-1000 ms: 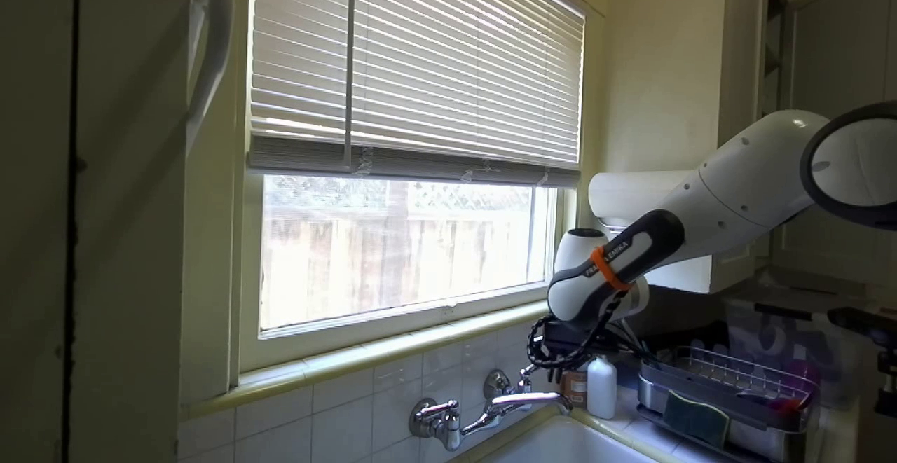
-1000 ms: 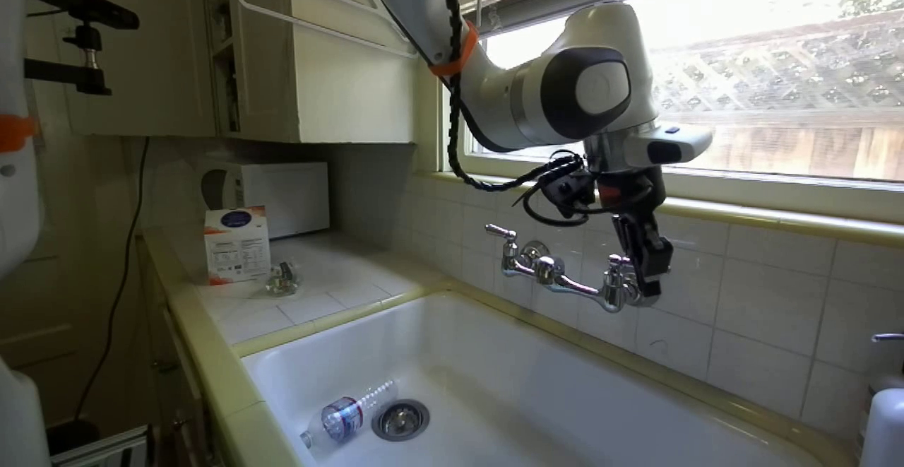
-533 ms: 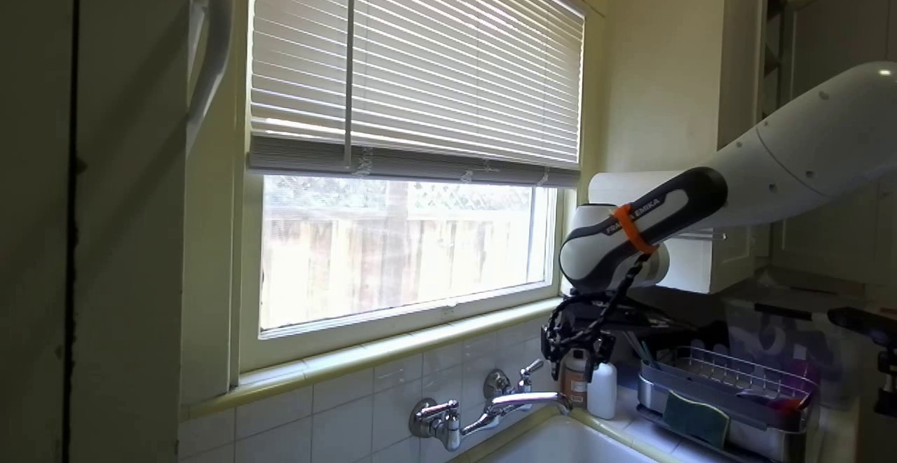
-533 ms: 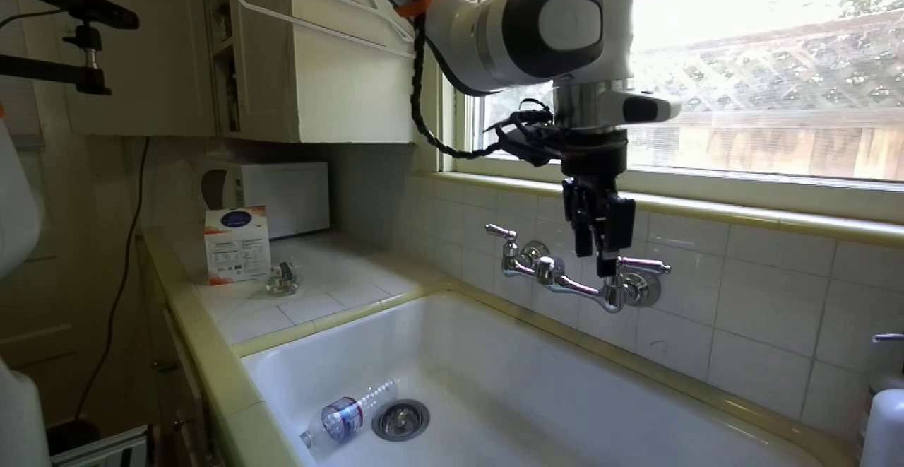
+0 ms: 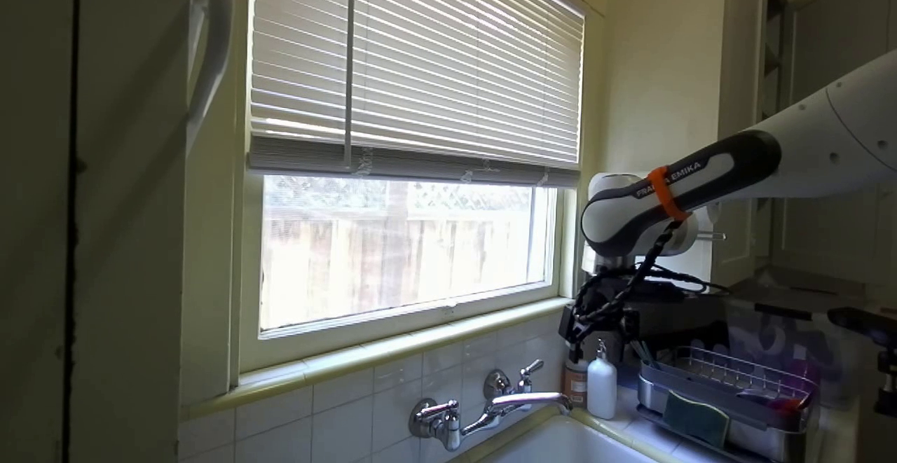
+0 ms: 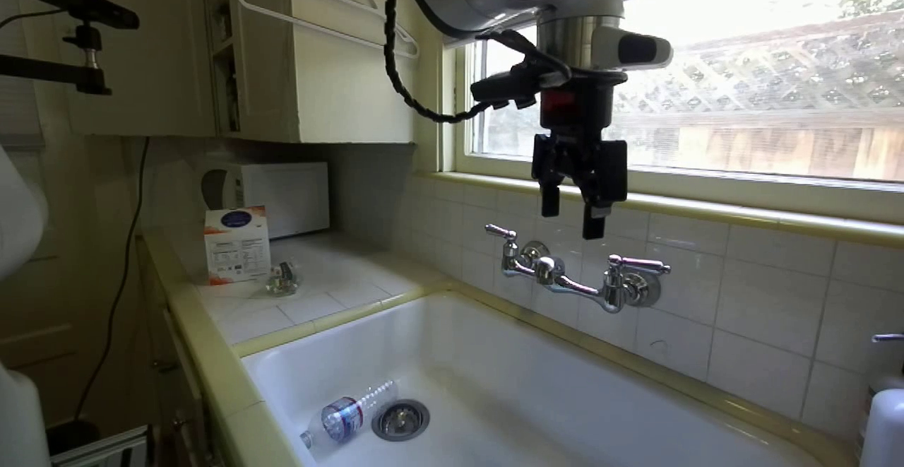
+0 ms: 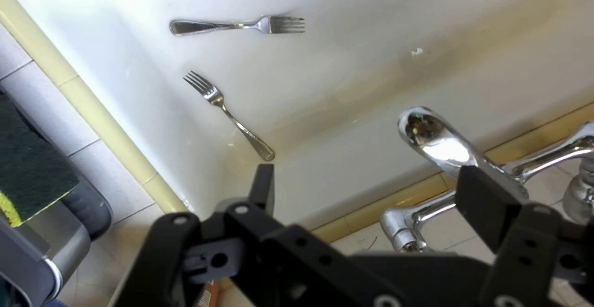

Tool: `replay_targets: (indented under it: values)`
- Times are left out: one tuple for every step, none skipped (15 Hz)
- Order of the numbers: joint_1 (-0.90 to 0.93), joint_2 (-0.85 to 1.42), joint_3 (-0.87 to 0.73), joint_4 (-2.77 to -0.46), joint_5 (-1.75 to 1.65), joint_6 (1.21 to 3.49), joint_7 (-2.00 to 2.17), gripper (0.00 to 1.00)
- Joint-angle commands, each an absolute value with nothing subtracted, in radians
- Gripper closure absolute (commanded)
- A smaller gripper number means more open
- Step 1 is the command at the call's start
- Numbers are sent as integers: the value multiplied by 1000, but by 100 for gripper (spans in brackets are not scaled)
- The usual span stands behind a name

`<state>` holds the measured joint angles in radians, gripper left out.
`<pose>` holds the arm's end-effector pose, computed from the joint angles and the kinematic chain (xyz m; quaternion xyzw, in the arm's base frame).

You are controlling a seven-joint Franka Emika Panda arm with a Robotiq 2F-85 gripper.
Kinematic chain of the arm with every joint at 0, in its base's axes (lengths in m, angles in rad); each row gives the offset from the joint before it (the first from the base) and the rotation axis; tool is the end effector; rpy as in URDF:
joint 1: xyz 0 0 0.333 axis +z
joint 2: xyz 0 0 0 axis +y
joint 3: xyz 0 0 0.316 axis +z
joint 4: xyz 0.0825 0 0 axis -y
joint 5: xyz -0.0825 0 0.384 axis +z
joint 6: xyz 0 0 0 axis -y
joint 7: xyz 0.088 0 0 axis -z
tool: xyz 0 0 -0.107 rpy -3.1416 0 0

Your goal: Close the right tap faucet

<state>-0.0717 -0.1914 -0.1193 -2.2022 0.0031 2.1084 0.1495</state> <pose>0.4922 -0.0971 0.4714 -0.9843 0.1694 -0.0483 0.0117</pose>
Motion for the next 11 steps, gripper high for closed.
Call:
replay_targets:
  values:
    - [-87, -200, -108, -2201, 6, 2093, 131, 0]
    - [-87, -206, -108, -2202, 6, 2088, 124, 0]
    - [-87, -209, -108, -2203, 6, 2087, 120, 0]
    - [-87, -209, -108, -2204, 6, 2087, 117, 0]
    - [-87, -209, -108, -2205, 6, 2087, 115, 0]
    - [-87, -209, -108, -2205, 6, 2087, 114, 0]
    - [-87, -209, -108, -2205, 6, 2087, 114, 0]
    - [-87, -209, -108, -2205, 6, 2087, 114, 0]
    - [-87, -209, -108, -2205, 6, 2087, 114, 0]
    - [-87, -209, -108, -2205, 6, 2087, 114, 0]
    - [-87, -209, -108, -2205, 6, 2087, 113, 0]
